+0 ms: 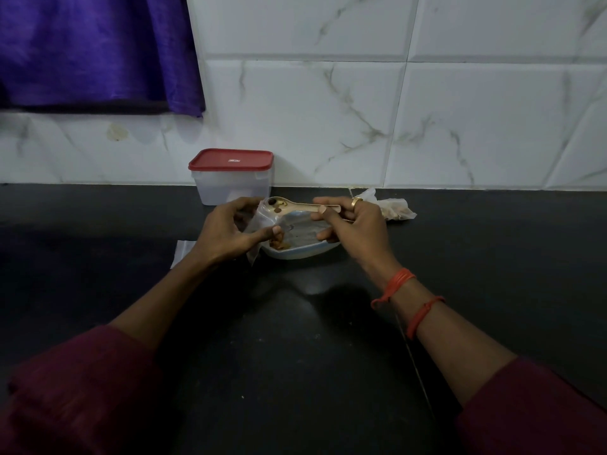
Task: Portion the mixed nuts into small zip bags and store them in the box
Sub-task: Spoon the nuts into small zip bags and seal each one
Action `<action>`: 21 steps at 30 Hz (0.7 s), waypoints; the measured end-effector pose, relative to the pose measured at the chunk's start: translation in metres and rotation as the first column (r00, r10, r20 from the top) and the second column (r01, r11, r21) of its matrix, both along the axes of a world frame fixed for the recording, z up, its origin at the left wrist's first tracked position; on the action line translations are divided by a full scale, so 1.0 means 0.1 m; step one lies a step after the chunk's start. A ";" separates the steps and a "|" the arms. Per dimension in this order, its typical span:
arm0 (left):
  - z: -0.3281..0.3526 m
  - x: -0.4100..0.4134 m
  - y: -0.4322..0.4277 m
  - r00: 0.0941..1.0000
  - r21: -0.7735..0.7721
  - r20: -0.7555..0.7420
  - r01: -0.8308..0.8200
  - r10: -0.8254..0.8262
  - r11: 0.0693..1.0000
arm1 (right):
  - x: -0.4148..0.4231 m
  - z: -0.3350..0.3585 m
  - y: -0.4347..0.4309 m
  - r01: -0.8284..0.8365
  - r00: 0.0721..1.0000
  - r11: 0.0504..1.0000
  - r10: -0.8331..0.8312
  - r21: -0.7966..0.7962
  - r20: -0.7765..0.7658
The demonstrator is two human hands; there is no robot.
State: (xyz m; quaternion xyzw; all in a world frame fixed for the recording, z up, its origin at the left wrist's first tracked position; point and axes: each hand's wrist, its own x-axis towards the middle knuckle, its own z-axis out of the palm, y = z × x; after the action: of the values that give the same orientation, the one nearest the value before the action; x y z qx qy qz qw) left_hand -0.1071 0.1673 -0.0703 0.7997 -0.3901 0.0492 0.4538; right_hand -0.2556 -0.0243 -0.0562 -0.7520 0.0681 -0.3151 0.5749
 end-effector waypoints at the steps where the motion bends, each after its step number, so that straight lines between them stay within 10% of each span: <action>1: 0.00 0.00 0.00 1.000 0.000 -0.001 -0.002 0.002 1.000 | 0.00 0.01 -0.01 -0.001 1.000 0.997 0.001 0.071 -0.006; 8: -0.03 0.05 0.01 1.000 -0.009 -0.004 -0.015 0.015 1.000 | -0.01 0.05 -0.03 0.080 0.996 0.979 -0.083 0.186 0.012; 13: -0.04 0.05 0.02 1.000 -0.019 -0.025 -0.019 0.019 1.000 | 0.01 -0.05 -0.14 0.317 0.948 0.907 -0.303 -0.277 0.093; 21: -0.04 0.07 0.02 0.999 -0.026 -0.032 -0.020 0.019 0.999 | -0.01 -0.09 -0.14 0.437 0.884 0.549 -0.114 -0.712 0.454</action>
State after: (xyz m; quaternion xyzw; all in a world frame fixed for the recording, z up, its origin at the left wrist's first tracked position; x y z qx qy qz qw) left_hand -0.1000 0.1697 -0.0746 0.7982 -0.3743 0.0463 0.4698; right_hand -0.2568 -0.0384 -0.0647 -0.8370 -0.0658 -0.5296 0.1210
